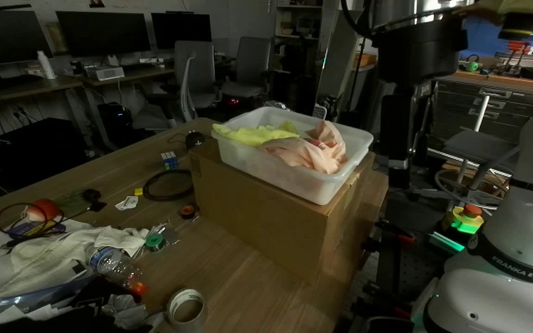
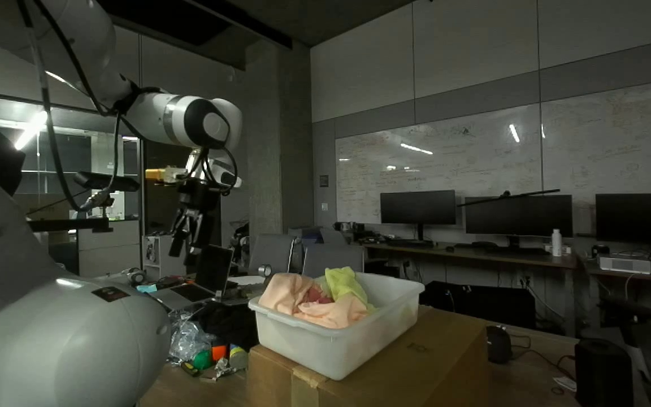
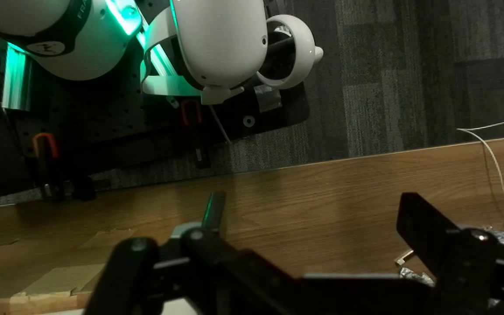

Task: Remove the clothes from the box and put them on the table

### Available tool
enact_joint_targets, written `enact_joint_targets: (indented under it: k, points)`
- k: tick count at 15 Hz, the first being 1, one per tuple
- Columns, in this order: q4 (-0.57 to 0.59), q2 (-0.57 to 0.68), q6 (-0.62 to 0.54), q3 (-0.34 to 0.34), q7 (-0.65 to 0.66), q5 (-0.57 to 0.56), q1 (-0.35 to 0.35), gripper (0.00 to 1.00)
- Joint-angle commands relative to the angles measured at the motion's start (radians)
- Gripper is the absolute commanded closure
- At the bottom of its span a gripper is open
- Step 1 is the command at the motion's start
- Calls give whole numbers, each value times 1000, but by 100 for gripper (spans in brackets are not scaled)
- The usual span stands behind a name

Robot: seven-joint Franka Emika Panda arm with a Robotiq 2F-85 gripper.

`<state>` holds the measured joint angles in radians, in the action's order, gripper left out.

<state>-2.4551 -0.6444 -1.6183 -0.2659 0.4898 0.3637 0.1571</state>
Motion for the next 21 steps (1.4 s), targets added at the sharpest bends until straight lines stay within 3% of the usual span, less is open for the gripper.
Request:
enact_joint_targets:
  k: [1, 8, 12, 16, 21]
  points:
    - [2, -2, 4, -10, -6, 5, -14, 0]
    - [110, 28, -59, -8, 28, -208, -120, 0]
    - [144, 72, -123, 23, 14, -270, -172, 0]
    - [157, 160, -148, 75, -37, -257, -180, 0]
    - [186, 304, -107, 114, -148, -330, -172, 0]
